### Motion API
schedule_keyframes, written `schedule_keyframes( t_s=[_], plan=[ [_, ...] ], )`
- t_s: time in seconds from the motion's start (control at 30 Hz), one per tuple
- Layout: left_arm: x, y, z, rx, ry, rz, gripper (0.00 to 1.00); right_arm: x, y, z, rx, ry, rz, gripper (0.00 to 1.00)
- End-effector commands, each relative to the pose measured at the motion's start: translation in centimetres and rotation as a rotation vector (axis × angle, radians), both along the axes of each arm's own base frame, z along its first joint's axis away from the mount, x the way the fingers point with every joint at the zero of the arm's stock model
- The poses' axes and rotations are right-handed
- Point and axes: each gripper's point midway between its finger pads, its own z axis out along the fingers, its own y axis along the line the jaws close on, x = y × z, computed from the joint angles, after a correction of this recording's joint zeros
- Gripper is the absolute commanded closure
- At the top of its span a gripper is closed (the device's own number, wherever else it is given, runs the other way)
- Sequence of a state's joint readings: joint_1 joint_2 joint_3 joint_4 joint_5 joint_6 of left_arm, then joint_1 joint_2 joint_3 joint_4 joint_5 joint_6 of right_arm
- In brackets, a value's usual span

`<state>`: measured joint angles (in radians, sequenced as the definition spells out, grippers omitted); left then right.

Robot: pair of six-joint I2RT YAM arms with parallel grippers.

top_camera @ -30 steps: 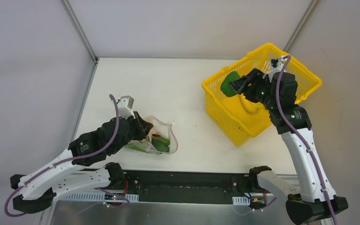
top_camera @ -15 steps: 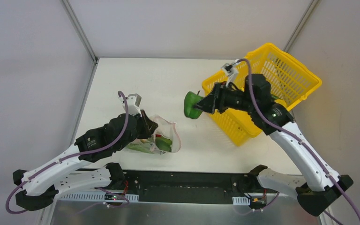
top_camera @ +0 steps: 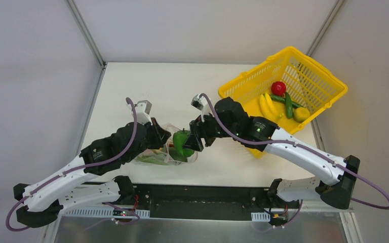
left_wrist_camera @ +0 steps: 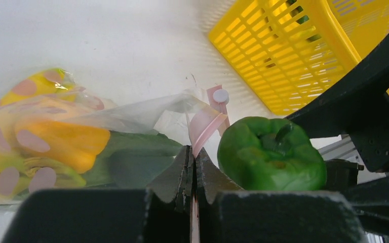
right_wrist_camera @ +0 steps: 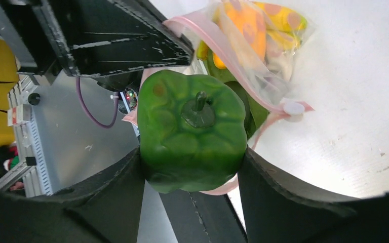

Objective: Place the food in the zip-top bag and seal the zipper
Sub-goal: Place the fake vegetable in the zipper food storage bag.

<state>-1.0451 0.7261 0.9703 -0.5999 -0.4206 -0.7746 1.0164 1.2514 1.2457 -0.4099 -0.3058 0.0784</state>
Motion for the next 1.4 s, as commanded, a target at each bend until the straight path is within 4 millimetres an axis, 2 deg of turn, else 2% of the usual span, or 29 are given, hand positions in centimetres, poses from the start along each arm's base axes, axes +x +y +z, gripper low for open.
schedule_keyframes(
  t_s=[0.0,0.2,0.33,0.4,0.5,0.67,0.73,0.83,0.9,1.03,1.1,1.2,1.27,1.37],
  plan=[
    [0.4,-0.9,3.8,-0.134,-0.05,0.001,0.98,1.3,1.0,1.5,0.048,-0.163,-0.03,0.57],
    [0.3,-1.2,4.5,-0.157,-0.056,-0.01,0.98,0.9,1.7,-0.5,-0.054,-0.212,-0.015,0.54],
    [0.2,-1.1,5.0,-0.18,-0.065,-0.013,0.98,2.4,1.8,-1.2,-0.098,-0.275,-0.097,0.47],
    [0.1,-1.0,5.1,-0.187,-0.069,-0.014,0.98,2.7,2.1,-0.9,-0.095,-0.296,-0.116,0.41],
    [0.0,-0.6,5.3,-0.193,-0.076,-0.007,0.98,2.4,2.9,0.4,-0.041,-0.306,-0.113,0.27],
    [0.1,0.1,5.2,-0.196,-0.084,0.018,0.98,0.4,3.3,2.4,0.082,-0.289,-0.031,0.14],
    [0.1,0.4,5.0,-0.196,-0.086,0.029,0.98,0.2,3.1,3.0,0.102,-0.285,-0.032,0.1],
    [0.2,0.8,4.9,-0.199,-0.09,0.045,0.98,0.1,2.5,3.9,0.12,-0.287,-0.051,0.1],
    [0.2,1.0,4.8,-0.203,-0.093,0.056,0.98,0.4,2.0,4.6,0.133,-0.294,-0.079,0.15],
    [0.3,1.3,4.7,-0.201,-0.096,0.07,0.98,2.0,0.4,4.9,0.108,-0.302,-0.216,0.24],
    [0.4,1.4,4.7,-0.199,-0.098,0.073,0.98,2.6,-0.6,3.9,0.058,-0.278,-0.279,0.24],
    [0.4,1.5,4.5,-0.19,-0.096,0.076,0.98,2.5,-1.8,1.2,-0.064,-0.198,-0.327,0.25],
    [0.4,1.6,4.5,-0.188,-0.097,0.08,0.98,1.3,-2.3,-1.1,-0.138,-0.121,-0.305,0.28],
    [0.4,1.7,4.4,-0.177,-0.097,0.079,0.97,-0.7,-2.7,-4.0,-0.207,-0.001,-0.261,0.38]
  ],
)
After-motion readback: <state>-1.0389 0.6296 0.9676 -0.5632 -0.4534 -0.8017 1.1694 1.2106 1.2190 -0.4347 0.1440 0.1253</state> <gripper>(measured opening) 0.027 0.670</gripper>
